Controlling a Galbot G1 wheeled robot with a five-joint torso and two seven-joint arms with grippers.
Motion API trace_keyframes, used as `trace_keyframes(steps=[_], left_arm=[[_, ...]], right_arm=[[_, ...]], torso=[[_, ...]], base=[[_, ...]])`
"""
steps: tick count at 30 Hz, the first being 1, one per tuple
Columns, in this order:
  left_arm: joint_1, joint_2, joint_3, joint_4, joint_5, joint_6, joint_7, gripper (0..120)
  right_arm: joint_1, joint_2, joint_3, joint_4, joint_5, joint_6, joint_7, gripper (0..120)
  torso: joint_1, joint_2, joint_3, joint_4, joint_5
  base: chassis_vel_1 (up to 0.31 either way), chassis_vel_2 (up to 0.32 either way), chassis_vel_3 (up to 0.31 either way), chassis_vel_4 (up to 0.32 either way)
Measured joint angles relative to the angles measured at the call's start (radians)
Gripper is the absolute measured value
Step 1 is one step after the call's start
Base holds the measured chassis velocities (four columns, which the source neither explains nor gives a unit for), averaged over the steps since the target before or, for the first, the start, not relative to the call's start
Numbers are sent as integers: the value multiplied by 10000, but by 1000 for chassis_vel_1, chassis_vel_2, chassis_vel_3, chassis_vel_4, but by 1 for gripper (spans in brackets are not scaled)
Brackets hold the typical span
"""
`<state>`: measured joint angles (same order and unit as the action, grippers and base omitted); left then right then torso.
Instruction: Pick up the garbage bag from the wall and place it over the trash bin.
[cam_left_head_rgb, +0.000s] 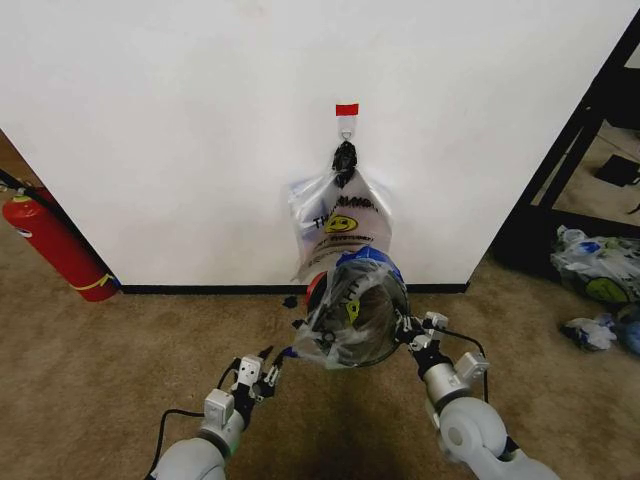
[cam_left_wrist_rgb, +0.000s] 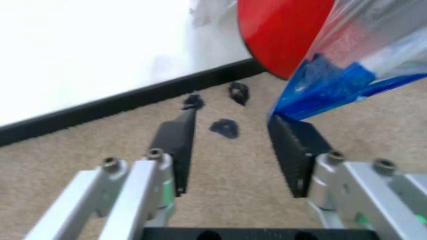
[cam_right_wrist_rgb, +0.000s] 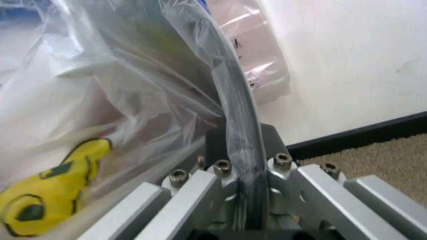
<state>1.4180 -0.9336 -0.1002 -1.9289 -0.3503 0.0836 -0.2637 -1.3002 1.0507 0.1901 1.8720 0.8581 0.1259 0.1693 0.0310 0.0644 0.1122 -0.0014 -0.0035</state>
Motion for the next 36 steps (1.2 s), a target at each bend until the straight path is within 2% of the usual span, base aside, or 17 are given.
trace_keyframes(steps=[1,3,5,9,10,15,21,24,29,36], left_arm=[[0,6,-3,20,41,-9,-33,46],[-3,20,-3,62,80,-62,-118,57],[-7,17,3,68,77,-120,-122,59],[-7,-55,87,5,-65,-739,588,79],[-7,-55,87,5,-65,-739,588,79],[-122,-115,60,172,105,-829,532,98],[-234,-123,51,494,495,-149,-453,100],[-367,-188,74,1059,857,61,-822,100],[-412,-212,69,1194,739,-127,-848,100],[-310,-175,59,681,587,-596,-416,100]], right_arm=[[0,2,8,3,10,0,0,0],[0,28,16,30,34,0,2,0],[0,37,16,43,38,0,4,0],[-35,99,-55,159,153,-33,26,0],[-35,99,-55,159,153,-33,26,0],[-82,44,-60,148,133,-94,-106,0],[-37,18,47,52,71,-75,-169,0],[12,66,55,76,111,-74,-163,0],[4,71,48,127,115,-70,-163,0],[-1,78,11,122,91,-48,-159,0]], torso=[[0,0,0,0,0],[0,0,0,0,0],[0,0,0,0,1],[0,0,0,0,1],[0,0,0,0,1],[0,0,0,0,0],[0,0,0,-1,0],[0,0,0,2,0],[0,0,0,0,1],[0,0,0,0,1]], base=[[0,0,0,0],[0,0,0,0],[0,0,0,0],[0,0,0,0],[0,0,0,0],[0,0,0,0],[0,0,0,0],[0,0,0,0],[0,0,0,0],[0,0,0,0]])
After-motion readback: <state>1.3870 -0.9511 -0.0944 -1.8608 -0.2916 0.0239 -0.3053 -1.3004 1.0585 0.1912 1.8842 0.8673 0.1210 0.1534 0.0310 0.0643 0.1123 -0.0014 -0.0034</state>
